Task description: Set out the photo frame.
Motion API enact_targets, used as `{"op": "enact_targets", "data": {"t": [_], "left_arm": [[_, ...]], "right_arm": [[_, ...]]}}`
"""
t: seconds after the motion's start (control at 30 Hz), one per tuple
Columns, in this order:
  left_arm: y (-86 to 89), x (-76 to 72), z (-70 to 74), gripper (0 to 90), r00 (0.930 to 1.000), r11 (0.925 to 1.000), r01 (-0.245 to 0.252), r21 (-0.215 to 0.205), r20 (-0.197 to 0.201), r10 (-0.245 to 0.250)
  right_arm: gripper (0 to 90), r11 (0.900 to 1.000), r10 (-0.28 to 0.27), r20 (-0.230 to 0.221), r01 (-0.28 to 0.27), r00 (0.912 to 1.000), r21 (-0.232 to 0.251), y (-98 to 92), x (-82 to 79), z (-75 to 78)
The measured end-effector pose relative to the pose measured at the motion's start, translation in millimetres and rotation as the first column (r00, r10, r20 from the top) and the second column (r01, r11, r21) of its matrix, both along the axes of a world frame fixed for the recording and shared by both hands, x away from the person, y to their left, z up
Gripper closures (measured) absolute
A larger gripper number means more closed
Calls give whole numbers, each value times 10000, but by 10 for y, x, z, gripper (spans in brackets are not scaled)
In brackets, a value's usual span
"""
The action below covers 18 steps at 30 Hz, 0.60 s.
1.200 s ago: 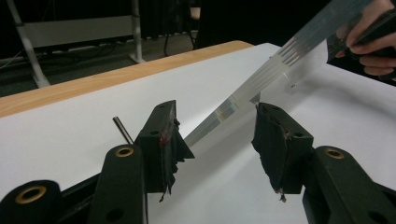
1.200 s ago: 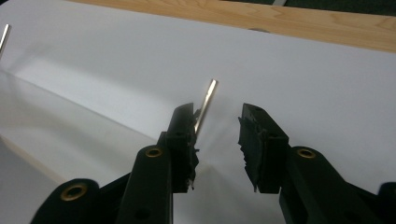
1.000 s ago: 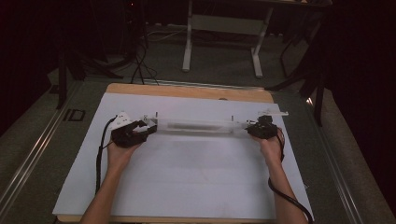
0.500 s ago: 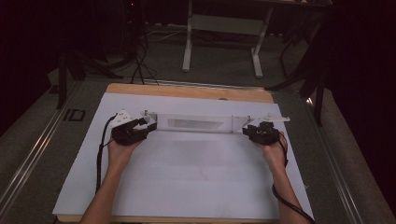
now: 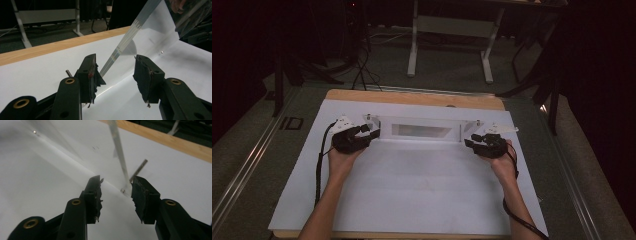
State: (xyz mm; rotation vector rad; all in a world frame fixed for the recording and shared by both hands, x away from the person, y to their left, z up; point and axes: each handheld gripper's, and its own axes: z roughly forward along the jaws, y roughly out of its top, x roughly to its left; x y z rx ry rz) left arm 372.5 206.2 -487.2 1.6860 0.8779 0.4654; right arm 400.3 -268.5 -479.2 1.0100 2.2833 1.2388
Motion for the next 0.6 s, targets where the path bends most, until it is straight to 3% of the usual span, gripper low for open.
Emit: {"op": "enact_targets", "data": {"t": [0.27, 0.3, 0.6], "left_arm": [[13, 28, -4, 529, 9999, 9999, 42, -161, -103, -43], [13, 38, 1, 529, 9999, 9999, 26, -157, -131, -28], [11, 75, -2, 529, 9999, 9994, -62, -346, -139, 57]], "right_arm": [[538, 9988, 17, 505, -42, 9987, 495, 64, 12, 90], [537, 9970, 90, 634, -138, 9979, 767, 65, 19, 106], [521, 9943, -46, 893, -50, 9960, 1066, 91, 44, 70]]}}
